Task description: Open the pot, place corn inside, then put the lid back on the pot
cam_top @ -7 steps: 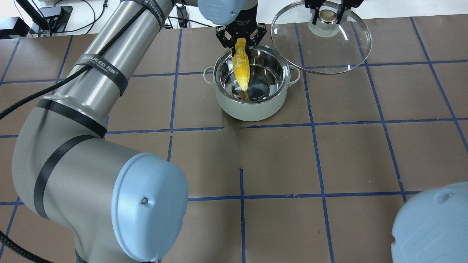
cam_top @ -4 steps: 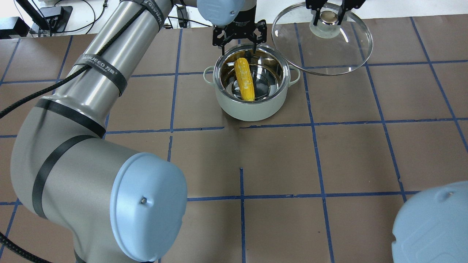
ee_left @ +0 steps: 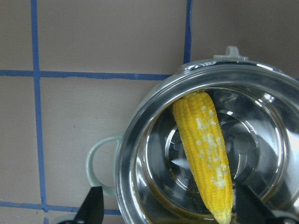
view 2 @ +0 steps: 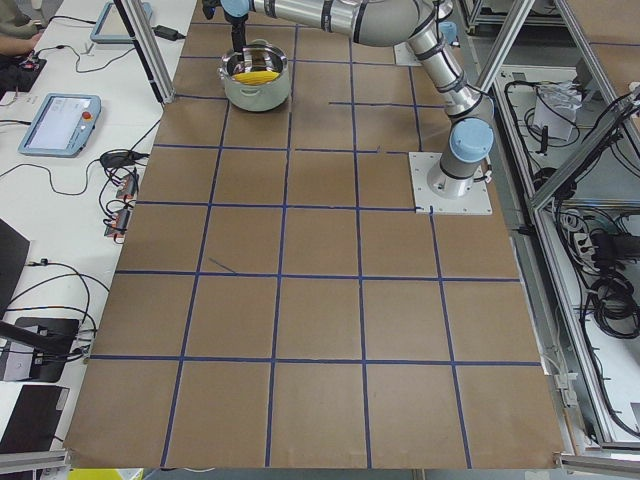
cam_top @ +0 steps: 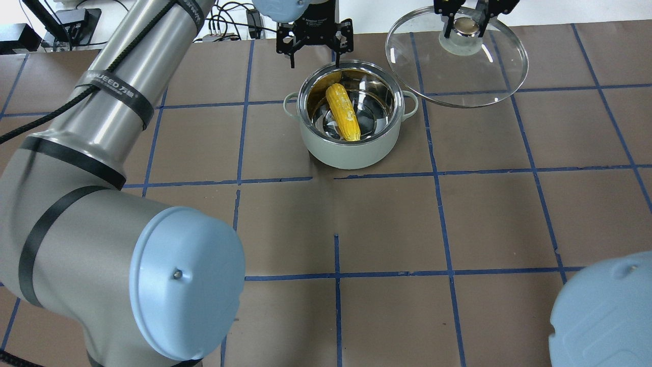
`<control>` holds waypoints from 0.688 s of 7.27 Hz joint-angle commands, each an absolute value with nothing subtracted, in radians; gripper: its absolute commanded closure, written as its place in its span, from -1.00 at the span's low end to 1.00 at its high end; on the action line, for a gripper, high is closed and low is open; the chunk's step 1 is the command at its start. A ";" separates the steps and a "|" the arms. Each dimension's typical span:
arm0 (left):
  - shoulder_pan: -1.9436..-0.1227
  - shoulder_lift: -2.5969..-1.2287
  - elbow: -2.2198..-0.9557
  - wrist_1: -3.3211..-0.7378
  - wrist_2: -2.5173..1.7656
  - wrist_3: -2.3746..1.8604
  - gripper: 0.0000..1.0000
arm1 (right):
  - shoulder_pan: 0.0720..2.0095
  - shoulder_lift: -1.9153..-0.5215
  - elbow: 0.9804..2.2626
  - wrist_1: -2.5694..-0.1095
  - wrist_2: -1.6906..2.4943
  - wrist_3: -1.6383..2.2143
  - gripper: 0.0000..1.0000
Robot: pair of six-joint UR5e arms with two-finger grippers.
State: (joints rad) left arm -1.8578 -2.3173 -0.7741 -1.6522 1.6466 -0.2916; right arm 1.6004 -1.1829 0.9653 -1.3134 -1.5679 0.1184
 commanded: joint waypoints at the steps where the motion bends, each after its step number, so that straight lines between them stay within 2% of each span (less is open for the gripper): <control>1: -1.772 -2.240 -0.778 -1.771 1.651 -0.191 -1.00 | 1.605 -1.181 0.963 -1.313 -1.565 0.129 0.83; 4: -1.677 -2.119 -0.802 -1.819 1.648 -0.074 -0.96 | 1.608 -1.177 0.962 -1.312 -1.563 0.129 0.83; 5: -1.646 -2.055 -0.871 -1.819 1.644 -0.049 -0.96 | 1.609 -1.177 0.962 -1.312 -1.563 0.129 0.83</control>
State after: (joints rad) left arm -1.6854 -2.1252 -0.8117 -1.8101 1.6475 -0.0885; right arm 1.6074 -1.1770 0.9617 -1.3124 -1.5633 0.1287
